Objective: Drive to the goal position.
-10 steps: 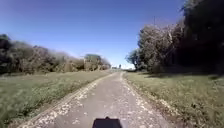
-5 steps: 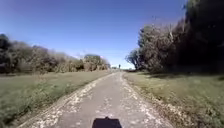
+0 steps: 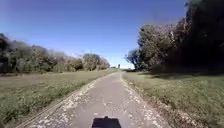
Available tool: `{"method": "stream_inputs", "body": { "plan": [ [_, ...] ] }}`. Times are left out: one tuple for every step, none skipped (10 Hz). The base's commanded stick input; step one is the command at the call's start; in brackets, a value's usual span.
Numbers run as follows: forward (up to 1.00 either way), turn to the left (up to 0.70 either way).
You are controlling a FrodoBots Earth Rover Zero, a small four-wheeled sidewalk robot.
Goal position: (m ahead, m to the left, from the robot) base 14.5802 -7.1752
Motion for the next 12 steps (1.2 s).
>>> {"method": "stream_inputs", "body": {
  "plan": [
    [0.5,0.0],
    [0.5,0.0],
    [0.5,0.0],
    [0.5,0.0],
    [0.5,0.0],
    [0.5,0.0],
    [0.5,0.0],
    [0.5,0.0],
    [0.5,0.0],
    [0.5,0.0],
    [0.5,0.0],
    [0.5,0.0]
  ]
}}
